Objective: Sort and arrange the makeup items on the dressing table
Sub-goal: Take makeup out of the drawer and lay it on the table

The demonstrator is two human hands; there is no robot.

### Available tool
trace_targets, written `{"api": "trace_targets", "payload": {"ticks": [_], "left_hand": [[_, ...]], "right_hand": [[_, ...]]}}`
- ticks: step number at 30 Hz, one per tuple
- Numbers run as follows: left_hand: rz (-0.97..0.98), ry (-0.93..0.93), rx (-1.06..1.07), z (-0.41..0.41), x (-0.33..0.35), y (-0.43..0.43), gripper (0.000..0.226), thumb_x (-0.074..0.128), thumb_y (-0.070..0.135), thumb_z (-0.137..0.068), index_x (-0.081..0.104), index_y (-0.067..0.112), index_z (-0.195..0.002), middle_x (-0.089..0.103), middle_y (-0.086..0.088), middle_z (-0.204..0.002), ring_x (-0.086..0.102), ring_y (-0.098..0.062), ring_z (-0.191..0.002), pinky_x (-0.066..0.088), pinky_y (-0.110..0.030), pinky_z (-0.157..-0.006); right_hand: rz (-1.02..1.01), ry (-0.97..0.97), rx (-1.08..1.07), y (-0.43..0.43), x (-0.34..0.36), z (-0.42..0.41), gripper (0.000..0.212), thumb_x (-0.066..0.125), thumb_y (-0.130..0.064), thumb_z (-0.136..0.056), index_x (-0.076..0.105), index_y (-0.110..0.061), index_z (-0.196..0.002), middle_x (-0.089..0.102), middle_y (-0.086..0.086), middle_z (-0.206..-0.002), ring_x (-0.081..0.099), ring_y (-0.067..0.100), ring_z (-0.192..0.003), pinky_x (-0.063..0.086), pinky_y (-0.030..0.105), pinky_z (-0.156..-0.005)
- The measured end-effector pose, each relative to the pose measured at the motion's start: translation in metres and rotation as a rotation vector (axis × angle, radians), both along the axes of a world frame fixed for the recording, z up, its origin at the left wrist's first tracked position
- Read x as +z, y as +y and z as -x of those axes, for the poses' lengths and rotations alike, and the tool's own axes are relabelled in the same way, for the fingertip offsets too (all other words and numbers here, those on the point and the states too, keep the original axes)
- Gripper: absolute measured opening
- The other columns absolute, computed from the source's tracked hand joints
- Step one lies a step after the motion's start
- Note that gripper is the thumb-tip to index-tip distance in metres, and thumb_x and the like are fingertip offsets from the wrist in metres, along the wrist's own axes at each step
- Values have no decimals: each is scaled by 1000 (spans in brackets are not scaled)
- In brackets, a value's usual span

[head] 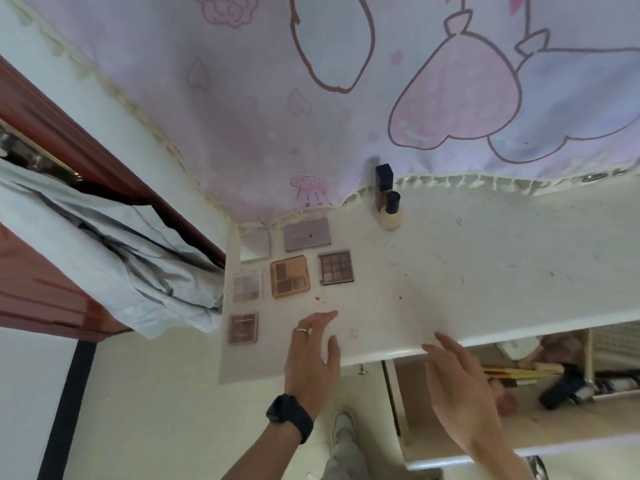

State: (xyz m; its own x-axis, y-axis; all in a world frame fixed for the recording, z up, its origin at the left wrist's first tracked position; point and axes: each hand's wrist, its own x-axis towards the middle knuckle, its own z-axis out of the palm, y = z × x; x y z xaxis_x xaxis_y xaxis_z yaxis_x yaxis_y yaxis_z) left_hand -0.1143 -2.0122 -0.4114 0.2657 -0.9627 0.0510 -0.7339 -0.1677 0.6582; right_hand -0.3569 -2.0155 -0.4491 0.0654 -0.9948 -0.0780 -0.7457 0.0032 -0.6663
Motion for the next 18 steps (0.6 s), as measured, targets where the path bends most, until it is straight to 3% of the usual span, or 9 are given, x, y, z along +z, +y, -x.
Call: {"api": "trace_targets", "payload": {"ticks": [2, 4, 6, 9, 12, 15, 18], "left_hand": [[-18, 26, -135, 39, -4, 0, 39, 53, 18, -96, 55, 37, -130, 44, 24, -124, 42, 6, -117, 37, -8, -95], [-73, 66, -261, 75, -14, -1, 38, 50, 19, -95, 57, 35, -129, 46, 21, -124, 48, 3, -115, 45, -14, -92], [-154, 76, -380, 105, -29, -1, 38, 50, 18, -95, 57, 31, -130, 51, 13, -127, 53, -5, -115, 48, -22, -94], [-306, 39, -504, 141, -56, -3, 39, 51, 20, -95, 53, 31, -133, 54, 4, -130, 53, -13, -116, 47, -25, -96], [-450, -49, -617, 165, -82, -4, 41, 50, 25, -96, 48, 34, -136, 50, 5, -134, 51, -13, -121, 45, -25, -98], [-573, -145, -721, 187, -101, -9, 50, 52, 24, -94, 39, 34, -141, 44, 1, -142, 47, -20, -128, 46, -31, -101], [-532, -336, -851, 211, -111, -17, 64, 56, 8, -87, 34, 31, -143, 34, -3, -149, 42, -28, -129, 49, -40, -97]], "right_hand": [[-47, 81, -134, 12, -8, 41, 25, 63, -20, -95, 71, -31, -115, 55, -8, -141, 47, 15, -130, 38, 36, -107], [-79, 231, -145, 24, -14, 76, 28, 52, -27, -97, 74, -25, -114, 63, 1, -132, 52, 25, -125, 40, 42, -107], [-191, 360, -172, 35, -14, 102, 30, 50, -31, -98, 73, -27, -118, 62, -1, -133, 47, 25, -132, 35, 45, -111], [-309, 394, -310, 49, -14, 125, 23, 63, -28, -94, 71, -29, -115, 57, -2, -141, 32, 23, -144, 22, 47, -119], [-334, 427, -294, 57, -26, 136, 25, 56, -37, -97, 68, -34, -119, 52, -9, -144, 24, 16, -148, 14, 40, -122], [-257, 383, -319, 63, -41, 141, 22, 56, -33, -97, 75, -26, -107, 59, -4, -134, 31, 19, -143, 19, 41, -121], [-128, 350, -351, 66, -52, 140, 37, 44, -33, -93, 77, -18, -89, 65, 2, -115, 44, 29, -132, 30, 47, -115]]}}
